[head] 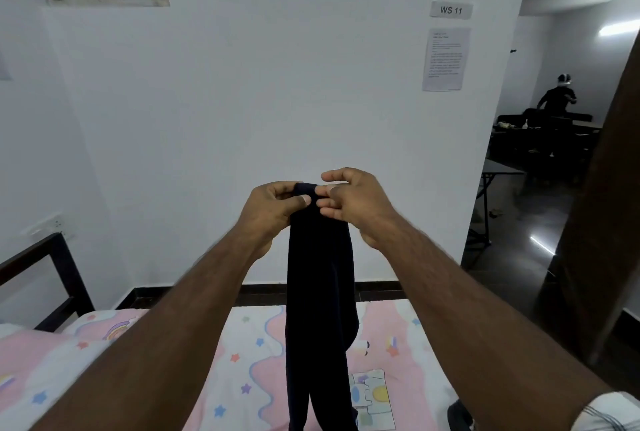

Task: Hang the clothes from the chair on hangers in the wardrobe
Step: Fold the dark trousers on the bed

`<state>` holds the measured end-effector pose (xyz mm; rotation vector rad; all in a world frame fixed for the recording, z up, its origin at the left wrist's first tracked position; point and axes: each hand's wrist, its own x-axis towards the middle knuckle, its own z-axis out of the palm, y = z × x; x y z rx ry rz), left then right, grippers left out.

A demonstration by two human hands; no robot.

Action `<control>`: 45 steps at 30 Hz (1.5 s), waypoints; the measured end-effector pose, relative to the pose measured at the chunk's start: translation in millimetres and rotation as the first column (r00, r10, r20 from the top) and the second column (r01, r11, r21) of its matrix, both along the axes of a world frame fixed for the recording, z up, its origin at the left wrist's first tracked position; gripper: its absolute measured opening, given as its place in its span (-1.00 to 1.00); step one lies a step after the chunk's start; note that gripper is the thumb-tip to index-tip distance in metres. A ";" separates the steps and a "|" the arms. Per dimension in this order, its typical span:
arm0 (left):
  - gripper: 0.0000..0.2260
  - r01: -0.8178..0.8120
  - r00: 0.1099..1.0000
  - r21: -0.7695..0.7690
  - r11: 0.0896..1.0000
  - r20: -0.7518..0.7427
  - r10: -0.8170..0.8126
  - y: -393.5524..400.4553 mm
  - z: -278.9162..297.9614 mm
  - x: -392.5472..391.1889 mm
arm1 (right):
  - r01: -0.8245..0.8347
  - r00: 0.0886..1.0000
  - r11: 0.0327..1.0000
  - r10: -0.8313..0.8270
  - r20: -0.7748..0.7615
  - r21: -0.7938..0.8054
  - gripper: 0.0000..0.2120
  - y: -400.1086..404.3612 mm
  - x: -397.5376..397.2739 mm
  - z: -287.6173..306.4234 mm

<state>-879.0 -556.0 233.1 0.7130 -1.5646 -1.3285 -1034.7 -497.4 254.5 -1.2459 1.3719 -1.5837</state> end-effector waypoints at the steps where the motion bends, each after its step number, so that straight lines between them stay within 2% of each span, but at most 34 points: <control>1: -0.81 -0.016 1.000 -0.004 1.000 0.009 0.016 -1.5 0.1 1.8 | 0.029 0.999 1.000 -0.029 0.014 -0.009 -0.81 0.4 -7.7 -1.0; 4: -0.80 -0.005 1.000 0.003 1.000 0.023 0.005 -1.7 2.1 6.9 | 0.238 0.971 0.971 -0.238 -0.023 0.004 -0.75 -1.7 -45.1 -13.5; 5: -0.80 0.013 1.000 0.006 1.000 0.027 -0.013 -1.7 2.7 8.4 | 0.261 0.964 0.965 -0.258 -0.061 0.041 -0.71 -1.7 -56.4 -19.6; 8: -0.77 0.073 0.997 0.016 0.997 0.039 -0.074 -3.3 4.6 11.8 | 0.111 0.993 0.981 -0.104 -0.055 0.159 -0.53 -1.4 -75.3 -38.6; 11: -0.75 0.107 0.993 0.012 0.994 0.040 -0.107 -8.1 5.9 15.2 | -0.038 0.999 0.979 0.039 0.000 0.198 -0.36 -2.9 -81.7 -50.4; 13: -0.75 0.127 0.992 0.016 0.992 0.025 -0.127 -10.6 6.2 17.7 | -0.120 0.992 0.972 0.111 0.055 0.203 -0.32 -3.7 -84.5 -53.4; 16: -0.74 0.138 0.990 0.032 0.990 0.003 -0.138 -14.0 6.2 20.9 | -0.199 0.980 0.963 0.191 0.064 0.181 -0.34 -4.9 -83.0 -51.8; 18: -0.74 0.116 0.993 0.039 0.993 -0.004 -0.116 -17.8 5.7 23.8 | -0.175 0.984 0.975 0.171 0.038 0.136 -0.43 -6.8 -78.1 -45.9; 23: -0.76 -0.037 0.999 0.008 0.999 0.028 0.036 -24.8 15.6 26.3 | 0.010 0.990 0.997 -0.021 -0.137 -0.081 -0.68 -17.5 -64.8 -9.1; 27: -0.79 -0.160 0.980 -0.093 0.983 -0.134 0.147 -26.9 49.5 18.9 | 0.080 0.960 0.942 -0.160 -0.228 -0.325 -0.65 -19.3 -56.8 47.4; 29: -0.78 -0.173 0.975 -0.126 0.977 -0.163 0.151 -27.6 65.0 17.5 | 0.102 0.944 0.914 -0.213 -0.251 -0.393 -0.62 -18.0 -55.9 64.8; 33: -0.78 -0.164 0.986 -0.117 0.980 -0.049 0.159 -28.1 72.9 16.7 | 0.106 0.913 0.934 -0.228 -0.339 -0.341 -0.59 -17.7 -62.7 73.2; 37: -0.78 -0.190 0.972 -0.106 0.976 -0.161 0.171 -24.1 79.2 5.8 | 0.159 0.906 0.893 -0.302 -0.298 -0.421 -0.57 -21.1 -67.1 77.7; 40: -0.79 -0.175 0.984 -0.056 0.983 -0.029 0.174 -23.2 72.0 5.9 | 0.121 0.893 0.955 -0.223 -0.390 -0.269 -0.54 -17.8 -72.1 62.6; 45: -0.77 -0.112 0.993 -0.015 0.994 -0.029 0.112 -20.1 61.7 4.2 | 0.132 0.927 0.950 -0.219 -0.306 -0.281 -0.58 -9.4 -76.8 52.5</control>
